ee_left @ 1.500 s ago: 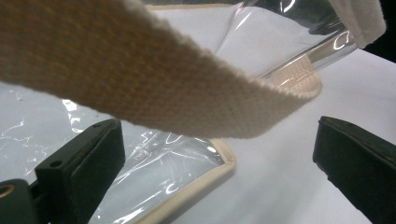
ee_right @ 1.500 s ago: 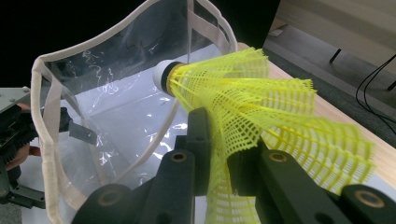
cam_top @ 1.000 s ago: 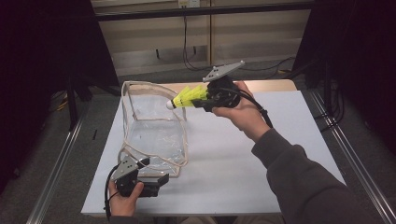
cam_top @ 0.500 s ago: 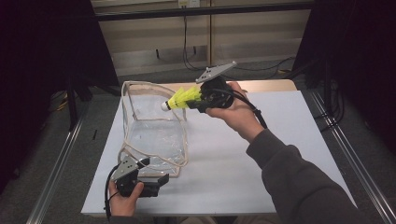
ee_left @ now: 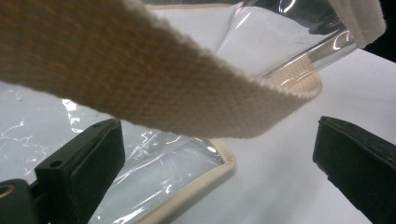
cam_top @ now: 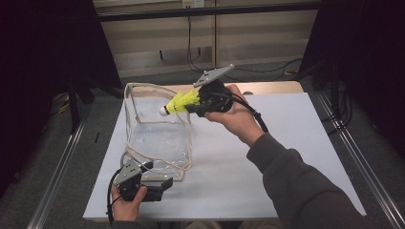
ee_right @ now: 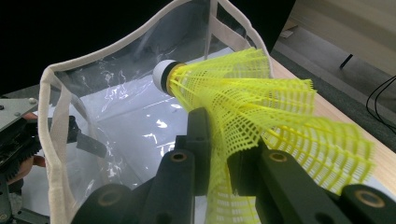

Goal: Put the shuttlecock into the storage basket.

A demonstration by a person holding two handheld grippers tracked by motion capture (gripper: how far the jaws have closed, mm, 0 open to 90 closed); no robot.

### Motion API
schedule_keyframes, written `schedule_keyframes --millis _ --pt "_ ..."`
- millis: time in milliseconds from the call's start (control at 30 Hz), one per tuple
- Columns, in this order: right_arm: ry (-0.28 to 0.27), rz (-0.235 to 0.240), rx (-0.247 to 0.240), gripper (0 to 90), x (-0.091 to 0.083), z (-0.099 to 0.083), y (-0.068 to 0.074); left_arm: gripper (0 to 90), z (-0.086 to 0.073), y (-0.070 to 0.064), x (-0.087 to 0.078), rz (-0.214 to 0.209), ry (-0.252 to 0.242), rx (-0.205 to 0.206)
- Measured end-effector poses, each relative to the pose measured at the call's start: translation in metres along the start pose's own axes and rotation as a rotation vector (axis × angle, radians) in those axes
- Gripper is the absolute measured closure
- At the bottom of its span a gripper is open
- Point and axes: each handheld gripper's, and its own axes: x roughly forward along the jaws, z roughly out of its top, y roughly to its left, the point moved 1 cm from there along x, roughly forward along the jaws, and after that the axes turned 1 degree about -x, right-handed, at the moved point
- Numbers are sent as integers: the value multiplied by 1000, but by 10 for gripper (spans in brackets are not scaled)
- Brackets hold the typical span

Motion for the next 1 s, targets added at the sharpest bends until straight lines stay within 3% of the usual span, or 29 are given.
schedule_keyframes --millis 1000 --pt "24 24 -32 806 25 12 19 22 0 0 0 -2 -4 -1"
